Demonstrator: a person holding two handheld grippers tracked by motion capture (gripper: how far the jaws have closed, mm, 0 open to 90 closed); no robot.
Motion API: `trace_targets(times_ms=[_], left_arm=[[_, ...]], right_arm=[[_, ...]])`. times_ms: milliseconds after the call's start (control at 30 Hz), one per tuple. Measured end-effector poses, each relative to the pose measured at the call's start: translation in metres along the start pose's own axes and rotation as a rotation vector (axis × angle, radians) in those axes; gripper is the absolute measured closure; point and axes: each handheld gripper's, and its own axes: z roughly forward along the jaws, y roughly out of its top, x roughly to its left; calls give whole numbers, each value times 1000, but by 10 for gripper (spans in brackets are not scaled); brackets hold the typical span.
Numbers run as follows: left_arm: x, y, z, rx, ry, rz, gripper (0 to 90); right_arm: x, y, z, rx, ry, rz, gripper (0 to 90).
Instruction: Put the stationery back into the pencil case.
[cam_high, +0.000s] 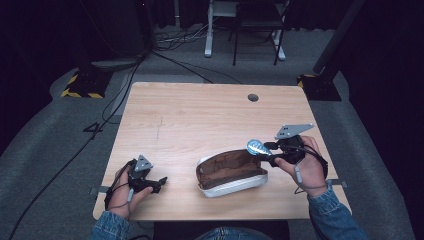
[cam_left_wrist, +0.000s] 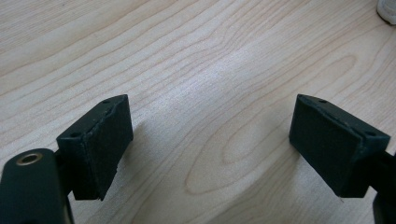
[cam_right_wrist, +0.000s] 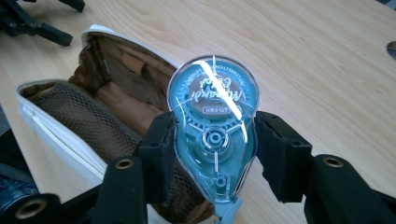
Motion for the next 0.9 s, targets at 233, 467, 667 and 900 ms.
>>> trace_targets(times_ms=[233, 467, 667, 900], left_arm=[[0, 0, 0, 0, 0, 3, 137], [0, 0, 0, 0, -1, -1, 137], [0, 0, 0, 0, 0, 0, 138], [0, 0, 0, 0, 1, 3, 138]], right_arm=[[12, 4, 8, 28, 41, -26, 502], [21, 6, 18, 57, 79, -46, 502], [27, 6, 28, 90, 119, -60, 502], [30, 6, 37, 112, 146, -64, 501]])
